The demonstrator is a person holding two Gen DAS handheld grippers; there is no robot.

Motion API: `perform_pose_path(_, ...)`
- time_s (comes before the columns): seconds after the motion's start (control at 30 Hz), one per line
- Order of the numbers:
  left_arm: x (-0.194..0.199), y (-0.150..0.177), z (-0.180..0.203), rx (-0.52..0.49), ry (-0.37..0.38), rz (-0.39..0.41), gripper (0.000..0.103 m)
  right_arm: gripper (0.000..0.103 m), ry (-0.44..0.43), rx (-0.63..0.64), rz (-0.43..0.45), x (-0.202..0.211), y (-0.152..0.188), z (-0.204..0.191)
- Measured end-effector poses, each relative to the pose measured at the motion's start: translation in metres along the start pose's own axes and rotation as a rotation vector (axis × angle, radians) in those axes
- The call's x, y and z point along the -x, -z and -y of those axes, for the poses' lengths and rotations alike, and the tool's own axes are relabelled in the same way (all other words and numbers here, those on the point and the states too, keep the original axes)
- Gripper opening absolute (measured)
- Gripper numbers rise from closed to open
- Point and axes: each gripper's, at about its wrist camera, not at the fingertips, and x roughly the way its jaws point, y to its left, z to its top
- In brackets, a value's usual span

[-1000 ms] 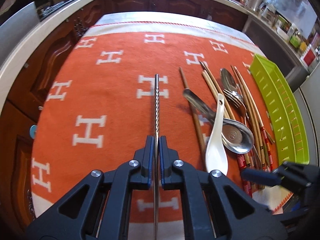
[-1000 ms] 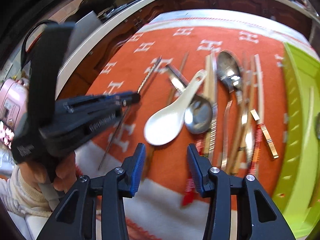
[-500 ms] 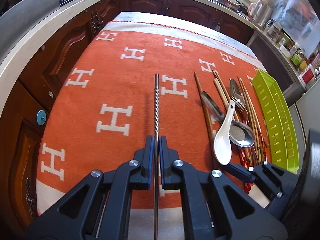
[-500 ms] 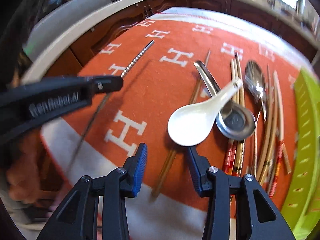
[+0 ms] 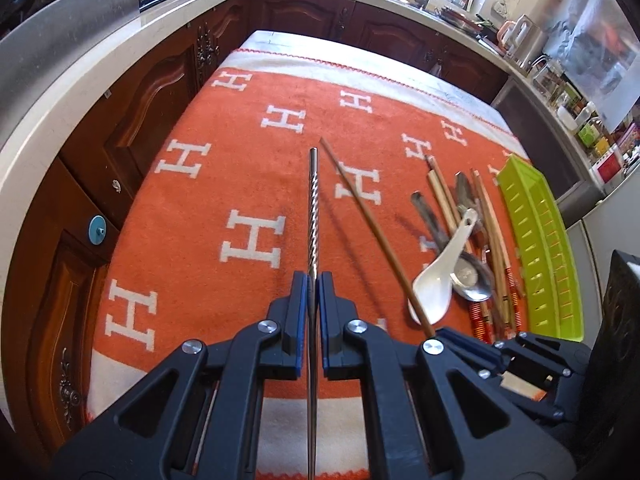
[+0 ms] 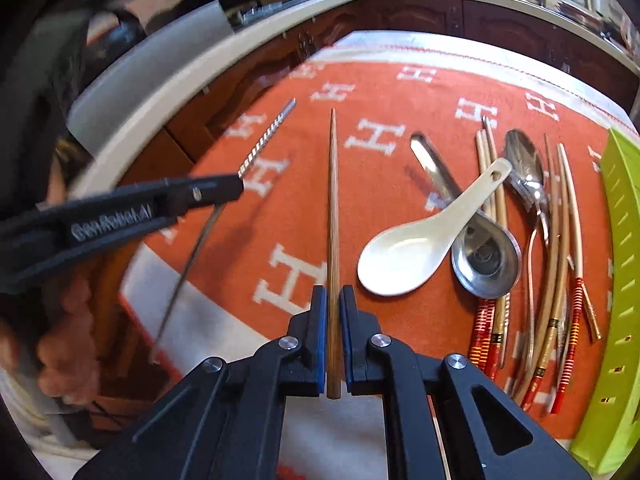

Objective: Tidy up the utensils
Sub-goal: 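Carry both chopsticks into the green tray and open both grippers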

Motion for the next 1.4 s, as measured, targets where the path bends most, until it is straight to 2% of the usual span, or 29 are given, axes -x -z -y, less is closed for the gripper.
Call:
perform_pose_path(0.2,0.025,-0.014,0.031,-0.034,0.066,0.024,0.003,0.006,-0.001,-0.050,0.109,0.049,-0.008,0.016)
perform_pose_path(0.33,0.034,-0.027,0.075,-0.083,0.132,0.022,0.003,0.006,0.028,-0.107,0.178,0.086,-0.004,0.040)
perform_pose_path(0.47,0.033,-0.037,0.134,-0.144,0.203,0.002,0.003,0.006,0.090,-0.179,0.224,0.123,0.007,0.082)
perform_pose_path(0.7,-0.004,-0.042,0.246,-0.221,0.277,-0.096,0.003,0.006,0.209,-0.319,0.241,0.171,0.041,0.162)
perform_pose_path(0.87,-0.043,-0.040,0.296,-0.202,0.302,-0.183,0.003,0.006,0.243,-0.414,0.217,0.182,0.063,0.216)
perform_pose_path(1.03,-0.076,-0.036,0.318,-0.189,0.276,-0.216,0.003,0.006,0.232,-0.451,0.175,0.176,0.077,0.247)
perform_pose_path(1.2,-0.097,-0.031,0.320,-0.199,0.239,-0.232,0.004,0.006,0.219,-0.466,0.147,0.161,0.078,0.257)
perform_pose_path(1.4,-0.089,-0.025,0.313,-0.247,0.218,-0.215,0.004,0.012,0.203,-0.458,0.144,0.157,0.078,0.260)
